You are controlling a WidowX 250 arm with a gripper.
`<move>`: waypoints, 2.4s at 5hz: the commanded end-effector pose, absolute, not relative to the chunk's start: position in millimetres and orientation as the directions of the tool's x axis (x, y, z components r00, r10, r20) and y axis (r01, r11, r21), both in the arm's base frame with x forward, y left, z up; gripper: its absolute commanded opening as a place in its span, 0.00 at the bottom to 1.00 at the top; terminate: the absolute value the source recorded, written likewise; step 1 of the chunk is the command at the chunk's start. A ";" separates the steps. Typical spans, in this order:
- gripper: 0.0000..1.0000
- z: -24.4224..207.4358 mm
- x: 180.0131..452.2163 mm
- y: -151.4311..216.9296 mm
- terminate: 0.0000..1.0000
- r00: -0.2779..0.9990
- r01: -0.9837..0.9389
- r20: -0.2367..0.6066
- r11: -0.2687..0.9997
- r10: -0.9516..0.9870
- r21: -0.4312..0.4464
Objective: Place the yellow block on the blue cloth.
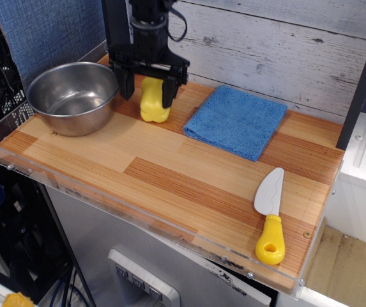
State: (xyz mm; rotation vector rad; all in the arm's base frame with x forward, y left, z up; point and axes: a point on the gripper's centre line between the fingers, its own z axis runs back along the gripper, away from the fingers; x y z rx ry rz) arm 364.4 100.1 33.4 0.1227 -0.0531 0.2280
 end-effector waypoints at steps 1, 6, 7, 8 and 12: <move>1.00 30.0 372.1 106.1 0.00 0.974 -0.225 0.071 0.965 0.217 0.132; 0.00 108.4 355.6 98.4 0.00 0.949 -0.222 0.238 0.974 0.206 0.044; 0.00 111.1 364.6 65.3 0.00 0.970 -0.110 0.220 0.994 0.102 0.025; 0.00 106.4 367.9 27.3 0.00 0.981 -0.001 0.196 0.998 -0.010 0.056; 0.00 54.5 373.9 10.5 0.00 0.998 0.028 0.046 0.991 -0.034 0.132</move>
